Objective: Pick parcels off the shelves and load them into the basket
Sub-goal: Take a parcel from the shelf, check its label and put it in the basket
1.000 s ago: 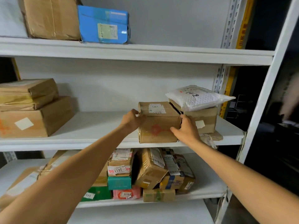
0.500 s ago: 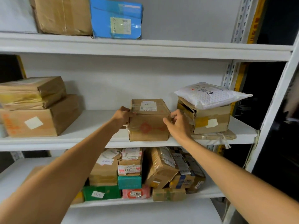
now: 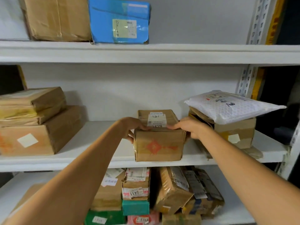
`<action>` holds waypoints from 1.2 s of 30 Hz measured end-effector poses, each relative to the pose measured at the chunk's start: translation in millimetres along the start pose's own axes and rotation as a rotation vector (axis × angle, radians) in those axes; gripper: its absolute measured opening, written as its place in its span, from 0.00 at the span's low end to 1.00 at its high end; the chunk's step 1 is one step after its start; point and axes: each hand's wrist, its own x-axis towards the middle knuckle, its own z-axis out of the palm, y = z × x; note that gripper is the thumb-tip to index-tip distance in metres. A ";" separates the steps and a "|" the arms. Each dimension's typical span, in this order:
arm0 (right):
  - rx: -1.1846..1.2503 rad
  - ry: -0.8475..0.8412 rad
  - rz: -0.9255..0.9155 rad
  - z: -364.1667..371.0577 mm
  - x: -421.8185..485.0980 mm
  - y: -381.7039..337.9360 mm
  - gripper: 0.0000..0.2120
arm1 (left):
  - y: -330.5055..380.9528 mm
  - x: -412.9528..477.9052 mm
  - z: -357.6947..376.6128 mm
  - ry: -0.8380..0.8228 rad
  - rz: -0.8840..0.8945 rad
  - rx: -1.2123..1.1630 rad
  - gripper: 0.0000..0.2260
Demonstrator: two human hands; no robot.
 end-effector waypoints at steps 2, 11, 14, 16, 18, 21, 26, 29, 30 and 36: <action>0.011 -0.043 0.024 -0.7 0.7 -3.0 0.32 | 0.8 2.9 -2.0 -0.020 -0.032 -0.004 0.25; 0.086 -0.003 -0.075 2.7 -13.4 7.2 0.37 | -9.8 -6.4 5.4 -0.002 0.059 -0.109 0.13; 0.120 0.028 -0.153 6.0 -22.9 15.6 0.42 | -14.6 -16.9 9.9 -0.008 0.089 -0.139 0.11; 0.139 0.041 -0.191 8.4 -29.1 23.1 0.46 | -21.6 -24.6 13.9 -0.020 0.140 -0.159 0.12; 0.151 0.057 -0.217 11.1 -36.6 32.2 0.53 | -32.2 -31.5 18.2 -0.035 0.203 -0.206 0.19; 0.168 0.076 -0.262 15.0 -48.7 43.1 0.54 | -48.5 -42.2 25.9 0.051 0.274 -0.311 0.37; 0.107 0.073 -0.281 21.0 -65.1 52.3 0.50 | -59.7 -61.2 40.0 0.095 0.337 -0.391 0.49; 0.011 0.090 -0.291 22.7 -74.7 57.9 0.53 | -65.3 -68.1 45.1 0.114 0.346 -0.359 0.49; -0.003 0.098 -0.301 23.0 -78.5 59.3 0.54 | -67.5 -69.1 45.8 0.119 0.356 -0.335 0.49; -0.034 0.083 -0.304 21.5 -92.9 64.0 0.58 | -73.0 -72.3 47.5 0.168 0.374 -0.223 0.51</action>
